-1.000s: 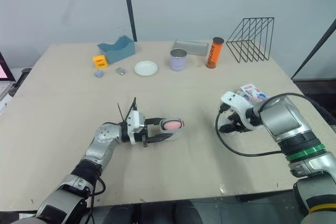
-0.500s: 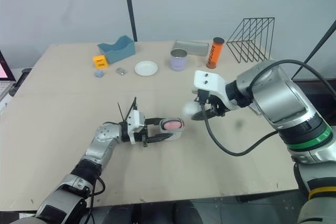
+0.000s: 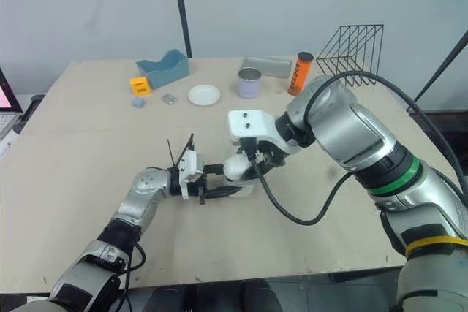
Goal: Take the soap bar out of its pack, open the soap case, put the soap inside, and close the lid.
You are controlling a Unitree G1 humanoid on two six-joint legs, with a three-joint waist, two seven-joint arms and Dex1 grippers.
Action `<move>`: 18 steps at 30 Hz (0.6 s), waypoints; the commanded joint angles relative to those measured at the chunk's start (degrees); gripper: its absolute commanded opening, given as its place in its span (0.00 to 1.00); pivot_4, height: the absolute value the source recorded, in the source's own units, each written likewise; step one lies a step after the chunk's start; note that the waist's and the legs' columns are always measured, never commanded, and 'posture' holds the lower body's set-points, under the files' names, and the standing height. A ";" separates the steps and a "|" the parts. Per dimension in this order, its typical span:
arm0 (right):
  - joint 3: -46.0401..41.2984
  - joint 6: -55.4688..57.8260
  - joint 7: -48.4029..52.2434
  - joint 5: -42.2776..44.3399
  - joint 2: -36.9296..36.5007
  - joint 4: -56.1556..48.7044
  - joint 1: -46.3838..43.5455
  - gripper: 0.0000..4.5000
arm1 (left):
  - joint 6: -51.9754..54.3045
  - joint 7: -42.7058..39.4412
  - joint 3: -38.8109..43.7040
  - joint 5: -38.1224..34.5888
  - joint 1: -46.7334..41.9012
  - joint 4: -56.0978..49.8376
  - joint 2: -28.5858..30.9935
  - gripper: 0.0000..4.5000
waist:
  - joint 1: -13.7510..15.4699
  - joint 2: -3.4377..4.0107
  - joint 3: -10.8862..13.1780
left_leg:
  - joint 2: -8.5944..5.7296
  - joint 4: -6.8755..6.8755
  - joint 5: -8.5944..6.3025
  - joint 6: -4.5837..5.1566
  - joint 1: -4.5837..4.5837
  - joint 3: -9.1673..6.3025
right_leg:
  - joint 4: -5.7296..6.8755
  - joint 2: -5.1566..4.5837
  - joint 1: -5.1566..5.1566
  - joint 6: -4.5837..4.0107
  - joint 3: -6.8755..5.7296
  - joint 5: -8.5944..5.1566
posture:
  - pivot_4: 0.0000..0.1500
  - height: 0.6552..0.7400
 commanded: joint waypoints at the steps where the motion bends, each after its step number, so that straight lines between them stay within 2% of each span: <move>1: 0.32 1.75 -0.02 -0.98 0.80 -0.24 -2.51 0.42 | 0.53 -0.34 -1.26 0.96 -0.10 -0.63 -0.43 0.44 | 0.00 0.00 0.00 | 0.00 0.00 0.00 0.00 0.00 0.00 | 0.00 -0.01 -0.01 0.00 0.01 0.00 | 1.00 0.99; 11: 3.10 2.48 -1.52 -3.97 2.52 2.50 -2.37 0.42 | 0.13 0.50 -1.27 1.91 -0.30 -0.11 -1.35 0.44 | 0.07 0.00 0.00 | -0.02 0.02 0.00 0.00 0.00 0.00 | 0.00 -0.03 0.01 0.00 -0.02 0.01 | 1.00 0.99; 18: 3.87 3.57 -0.90 -4.03 1.89 0.74 -1.96 0.42 | 0.32 0.86 -0.99 2.03 -0.37 -0.02 -1.42 0.44 | 0.07 0.00 0.00 | -0.02 0.03 0.00 0.00 -0.01 0.00 | 0.00 -0.02 0.02 0.01 -0.01 0.01 | 1.00 0.99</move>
